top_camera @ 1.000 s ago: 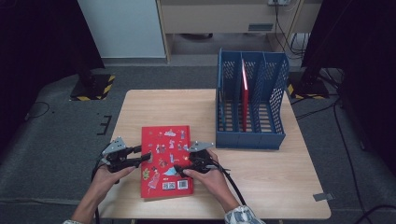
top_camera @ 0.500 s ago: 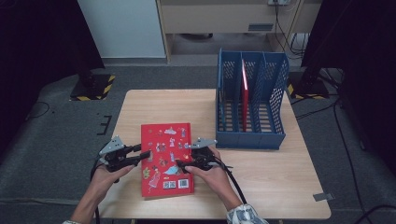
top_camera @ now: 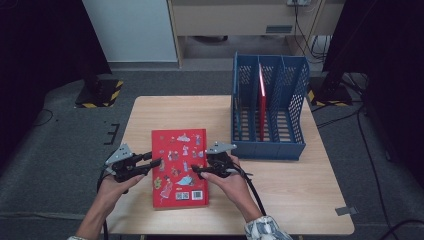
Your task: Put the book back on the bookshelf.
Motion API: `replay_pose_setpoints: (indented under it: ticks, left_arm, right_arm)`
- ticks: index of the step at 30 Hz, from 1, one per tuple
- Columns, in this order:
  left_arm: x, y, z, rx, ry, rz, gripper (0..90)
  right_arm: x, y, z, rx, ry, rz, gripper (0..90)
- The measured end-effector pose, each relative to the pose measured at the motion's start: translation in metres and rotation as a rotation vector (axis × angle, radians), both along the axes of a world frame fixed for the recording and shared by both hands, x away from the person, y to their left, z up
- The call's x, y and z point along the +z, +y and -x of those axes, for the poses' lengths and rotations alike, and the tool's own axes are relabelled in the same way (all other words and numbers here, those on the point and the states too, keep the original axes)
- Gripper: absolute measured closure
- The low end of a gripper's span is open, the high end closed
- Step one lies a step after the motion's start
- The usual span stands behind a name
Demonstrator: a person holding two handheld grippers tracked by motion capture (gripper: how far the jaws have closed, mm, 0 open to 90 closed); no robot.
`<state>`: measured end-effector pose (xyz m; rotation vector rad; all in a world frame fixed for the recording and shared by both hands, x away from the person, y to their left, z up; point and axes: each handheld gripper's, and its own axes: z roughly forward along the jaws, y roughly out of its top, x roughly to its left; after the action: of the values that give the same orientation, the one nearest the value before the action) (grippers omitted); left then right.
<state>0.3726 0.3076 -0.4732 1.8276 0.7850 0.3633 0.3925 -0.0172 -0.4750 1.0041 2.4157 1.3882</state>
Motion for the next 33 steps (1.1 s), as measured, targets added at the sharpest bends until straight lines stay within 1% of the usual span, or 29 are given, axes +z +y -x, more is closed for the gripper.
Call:
replay_pose_setpoints:
  ticks: [7, 12, 15, 20, 21, 22, 23, 26, 29, 32, 33]
  left_arm:
    - [0.002, -0.001, 0.001, -0.002, 0.0, 0.003, 57.1]
    - [0.002, 0.0, 0.001, 0.005, 0.003, 0.01, 57.0]
    - [0.003, 0.001, 0.001, 0.005, 0.005, 0.015, 57.1]
    - [0.003, -0.004, 0.001, -0.013, 0.003, 0.012, 56.6]
    - [0.003, -0.007, 0.002, -0.023, 0.001, 0.01, 56.8]
    - [0.004, -0.009, 0.002, -0.022, -0.002, 0.002, 57.5]
    - [0.004, -0.01, 0.002, -0.015, -0.002, -0.005, 57.0]
    - [0.003, -0.008, 0.002, -0.014, 0.003, 0.008, 56.9]
    - [0.003, -0.007, 0.001, -0.009, 0.011, 0.012, 56.4]
    - [0.001, -0.006, 0.0, -0.003, 0.018, 0.019, 55.6]
    - [0.0, -0.006, 0.0, -0.003, 0.021, 0.023, 55.3]
  right_arm:
    - [0.01, -0.004, -0.003, 0.002, -0.02, -0.022, 32.7]
    - [0.014, -0.003, -0.004, 0.008, -0.023, -0.024, 33.2]
    - [0.017, -0.003, -0.004, 0.009, -0.024, -0.033, 33.6]
    - [0.025, -0.002, -0.005, 0.027, -0.039, -0.079, 37.9]
    - [0.027, -0.001, -0.005, 0.035, -0.041, -0.09, 40.6]
    - [0.03, 0.0, -0.005, 0.048, -0.046, -0.099, 38.7]
    - [0.031, 0.001, -0.005, 0.047, -0.046, -0.102, 38.9]
    - [0.033, 0.0, -0.007, 0.054, -0.038, -0.131, 42.8]
    - [0.034, 0.0, -0.007, 0.061, -0.043, -0.15, 46.8]
    - [0.036, -0.002, -0.008, 0.071, -0.034, -0.191, 53.6]
    - [0.037, -0.002, -0.008, 0.076, -0.032, -0.198, 54.9]
